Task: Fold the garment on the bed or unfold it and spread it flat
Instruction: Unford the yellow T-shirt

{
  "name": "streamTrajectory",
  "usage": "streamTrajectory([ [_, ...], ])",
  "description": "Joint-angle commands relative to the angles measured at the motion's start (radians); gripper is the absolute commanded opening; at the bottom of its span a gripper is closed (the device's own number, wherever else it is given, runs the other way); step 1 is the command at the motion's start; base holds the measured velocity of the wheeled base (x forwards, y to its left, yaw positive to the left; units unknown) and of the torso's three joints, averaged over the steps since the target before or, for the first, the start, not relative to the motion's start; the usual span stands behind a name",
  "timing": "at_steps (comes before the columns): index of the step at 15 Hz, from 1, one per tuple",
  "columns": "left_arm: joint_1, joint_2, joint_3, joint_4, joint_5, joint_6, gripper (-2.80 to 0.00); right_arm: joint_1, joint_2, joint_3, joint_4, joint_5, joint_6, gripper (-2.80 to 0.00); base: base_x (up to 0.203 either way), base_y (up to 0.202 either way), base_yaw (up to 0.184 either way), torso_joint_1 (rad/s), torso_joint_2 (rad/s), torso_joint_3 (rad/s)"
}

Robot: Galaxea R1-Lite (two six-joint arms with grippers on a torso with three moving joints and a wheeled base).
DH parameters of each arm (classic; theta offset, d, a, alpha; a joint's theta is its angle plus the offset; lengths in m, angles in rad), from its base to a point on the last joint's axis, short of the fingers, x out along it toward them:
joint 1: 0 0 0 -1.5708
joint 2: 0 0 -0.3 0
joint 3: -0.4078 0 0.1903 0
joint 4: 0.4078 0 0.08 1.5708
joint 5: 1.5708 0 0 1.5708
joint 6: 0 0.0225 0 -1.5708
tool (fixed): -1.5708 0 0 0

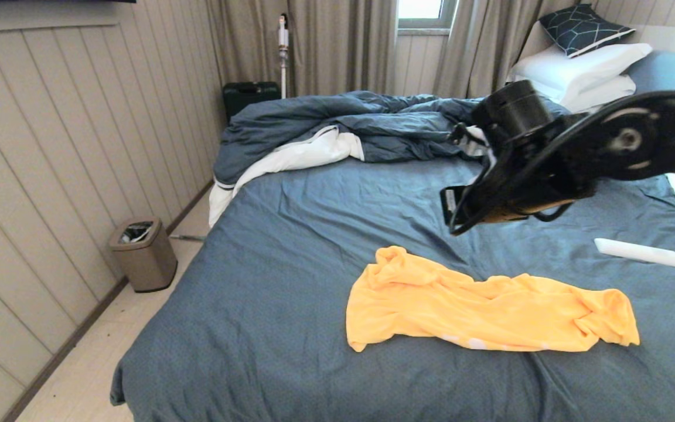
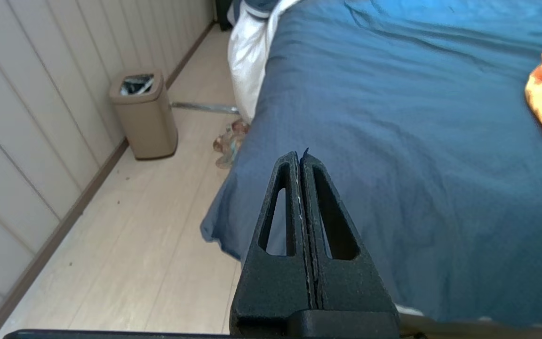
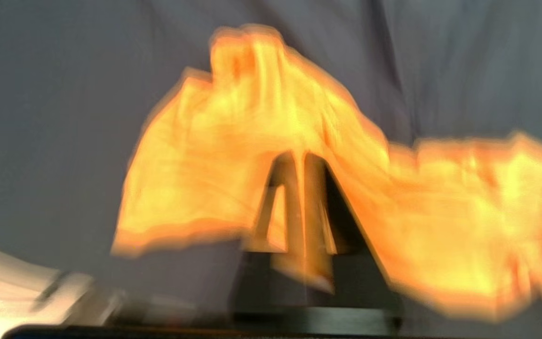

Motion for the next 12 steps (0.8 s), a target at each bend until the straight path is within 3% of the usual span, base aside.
streamTrajectory([
  [1, 0.001, 0.007, -0.023, 0.014, 0.002, 0.0, -2.8, -0.027, -0.204, 0.059, 0.088, 0.041, 0.047, -2.8, 0.0, 0.0, 0.0, 0.0, 0.0, 0.0],
  [3, 0.001, 0.07, -0.138, 0.056, -0.004, -0.022, -2.8, -0.117, -0.292, 0.166, 0.13, 0.096, 0.079, -2.8, 0.0, 0.0, 0.0, 0.0, 0.0, 0.0],
  [5, -0.001, 0.259, -0.344, 0.121, -0.03, -0.082, -2.8, -0.183, -0.334, 0.212, 0.14, 0.146, 0.089, -2.8, 0.0, 0.0, 0.0, 0.0, 0.0, 0.0],
  [9, -0.036, 0.855, -0.657, 0.229, -0.228, -0.165, -2.8, -0.284, -0.346, 0.231, 0.087, 0.327, 0.095, -2.8, 0.0, 0.0, 0.0, 0.0, 0.0, 0.0],
  [12, -0.163, 1.308, -0.873, 0.276, -0.322, -0.257, -2.8, -0.293, -0.301, 0.245, -0.031, 0.343, 0.09, -2.8, 0.0, 0.0, 0.0, 0.0, 0.0, 0.0],
])
